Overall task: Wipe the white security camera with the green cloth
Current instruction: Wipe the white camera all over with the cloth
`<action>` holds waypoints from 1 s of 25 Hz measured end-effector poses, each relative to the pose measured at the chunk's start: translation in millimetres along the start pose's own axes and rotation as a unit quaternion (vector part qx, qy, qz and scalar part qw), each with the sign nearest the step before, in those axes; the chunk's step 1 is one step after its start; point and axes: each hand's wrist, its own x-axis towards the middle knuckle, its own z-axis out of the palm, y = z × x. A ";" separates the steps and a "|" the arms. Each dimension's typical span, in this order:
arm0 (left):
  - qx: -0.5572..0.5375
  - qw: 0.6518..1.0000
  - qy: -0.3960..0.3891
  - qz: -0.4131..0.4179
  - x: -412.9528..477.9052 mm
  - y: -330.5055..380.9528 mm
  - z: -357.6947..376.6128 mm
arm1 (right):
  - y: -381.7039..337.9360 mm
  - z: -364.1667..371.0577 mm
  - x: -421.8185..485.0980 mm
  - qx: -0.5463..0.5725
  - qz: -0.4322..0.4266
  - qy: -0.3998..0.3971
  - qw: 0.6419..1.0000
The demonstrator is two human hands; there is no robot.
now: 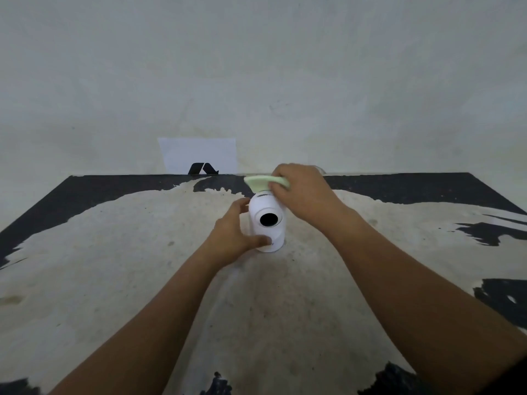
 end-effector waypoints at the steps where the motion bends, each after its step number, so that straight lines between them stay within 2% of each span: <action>1: 0.052 0.999 0.005 -0.002 1.1 -5.2 6.3 | 2.5 4.6 -6.6 0.002 -0.017 -0.021 1.000; 4: 0.171 0.985 0.027 -0.021 4.4 -21.6 20.1 | 6.8 10.8 -23.2 0.027 -0.040 -0.023 0.999; 8: 0.211 0.975 0.053 -0.033 6.5 -22.6 25.7 | 0.2 15.5 -10.8 0.032 -0.058 0.004 0.998; 12: 0.245 0.967 0.041 -0.055 10.6 -22.5 28.1 | -8.3 32.2 1.9 -0.030 -0.122 -0.149 0.981; 15: 0.227 0.972 0.040 -0.050 8.8 -21.6 29.8 | -9.0 36.2 4.1 -0.006 -0.084 -0.150 0.985; 19: 0.211 0.976 0.046 -0.037 7.0 -23.0 29.7 | -7.1 35.3 0.8 0.116 0.048 -0.105 0.987; 21: 0.208 0.976 0.048 -0.041 7.5 -20.4 29.4 | -2.0 41.1 -9.5 0.158 0.084 -0.073 0.981; 23: 0.207 0.976 0.050 -0.041 6.5 -17.9 30.4 | -1.3 49.4 -26.8 0.146 0.084 -0.062 0.984; 25: 0.220 0.974 0.049 -0.023 4.4 -15.6 30.8 | -8.4 57.6 -41.8 0.051 0.046 -0.056 0.996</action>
